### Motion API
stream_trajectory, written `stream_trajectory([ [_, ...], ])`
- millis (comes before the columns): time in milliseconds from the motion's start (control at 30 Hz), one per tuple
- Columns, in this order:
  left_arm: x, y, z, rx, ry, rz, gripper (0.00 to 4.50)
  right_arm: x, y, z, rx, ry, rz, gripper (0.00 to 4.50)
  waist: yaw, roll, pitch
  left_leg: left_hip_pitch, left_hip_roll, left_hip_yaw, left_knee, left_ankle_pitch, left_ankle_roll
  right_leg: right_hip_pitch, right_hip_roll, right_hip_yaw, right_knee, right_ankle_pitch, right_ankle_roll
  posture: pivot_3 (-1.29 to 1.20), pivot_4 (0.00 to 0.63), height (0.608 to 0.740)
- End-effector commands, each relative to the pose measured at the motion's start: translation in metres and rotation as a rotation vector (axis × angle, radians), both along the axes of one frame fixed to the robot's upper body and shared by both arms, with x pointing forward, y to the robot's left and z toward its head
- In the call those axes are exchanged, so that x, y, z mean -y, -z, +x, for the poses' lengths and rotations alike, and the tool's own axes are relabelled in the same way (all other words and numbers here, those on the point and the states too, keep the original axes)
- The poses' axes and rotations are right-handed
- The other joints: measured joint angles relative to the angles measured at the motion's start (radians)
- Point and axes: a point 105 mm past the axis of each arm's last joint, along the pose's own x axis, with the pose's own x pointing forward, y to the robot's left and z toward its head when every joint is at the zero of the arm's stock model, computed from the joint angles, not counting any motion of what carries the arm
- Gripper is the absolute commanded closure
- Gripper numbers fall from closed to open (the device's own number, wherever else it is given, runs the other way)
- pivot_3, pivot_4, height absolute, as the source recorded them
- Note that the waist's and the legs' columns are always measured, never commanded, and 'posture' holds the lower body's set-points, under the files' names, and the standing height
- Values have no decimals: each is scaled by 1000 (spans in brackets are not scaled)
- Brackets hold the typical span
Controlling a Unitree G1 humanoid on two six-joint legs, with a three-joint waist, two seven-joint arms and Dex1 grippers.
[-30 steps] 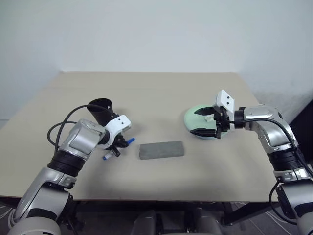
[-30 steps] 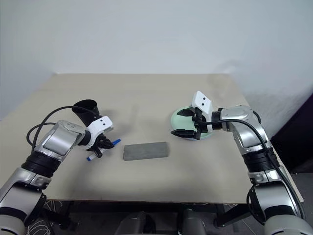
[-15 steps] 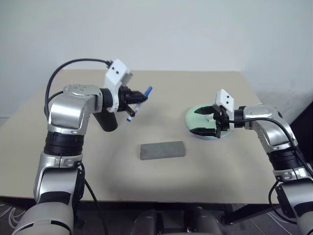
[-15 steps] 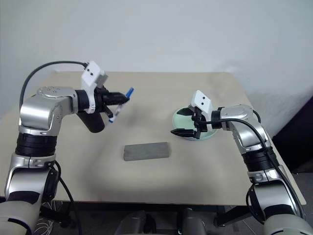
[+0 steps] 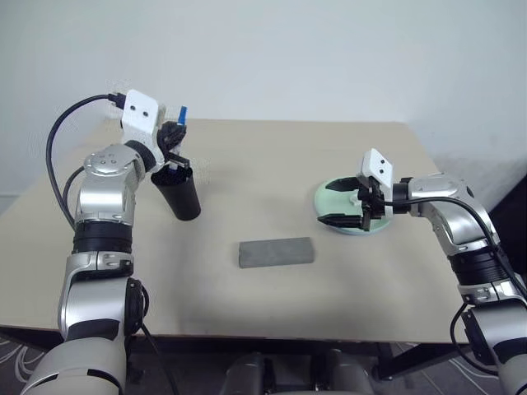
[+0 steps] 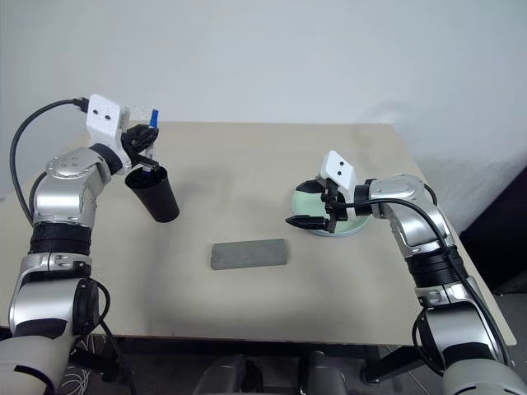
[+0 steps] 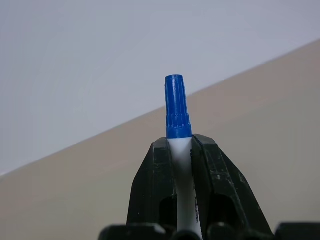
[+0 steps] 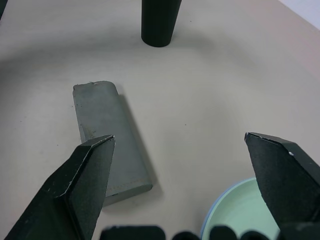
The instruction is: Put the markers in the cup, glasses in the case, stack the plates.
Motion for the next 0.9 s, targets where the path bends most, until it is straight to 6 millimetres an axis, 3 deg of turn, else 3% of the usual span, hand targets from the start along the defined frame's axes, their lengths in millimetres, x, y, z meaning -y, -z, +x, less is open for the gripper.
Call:
stream_trajectory([
  [33,-8,-4,0,59,-38,-11,4419,-3,-17,2,64,-16,15,0,0,0,0,0,0,0,0,0,0,0,0,0,0,0,0,0,0,732],
  [367,-9,21,-1,18,-38,-36,4419,-1,-20,4,70,-10,12,0,-1,-1,0,0,0,2,0,-1,1,-1,0,0,0,0,0,0,0,732],
  [667,-13,26,-7,3,-36,-40,1431,1,-25,9,81,11,23,0,0,-1,0,0,1,2,0,-1,1,-1,0,0,0,0,0,0,0,732],
  [800,-18,17,-12,37,-56,-35,127,2,-28,13,89,19,29,0,-1,-1,0,0,1,3,0,-1,1,-2,0,0,0,0,0,0,0,732],
  [900,-22,-3,-19,86,-53,-68,35,3,-31,16,96,29,40,0,-1,-1,0,0,1,3,0,-1,1,-2,0,1,1,0,0,0,0,732],
])
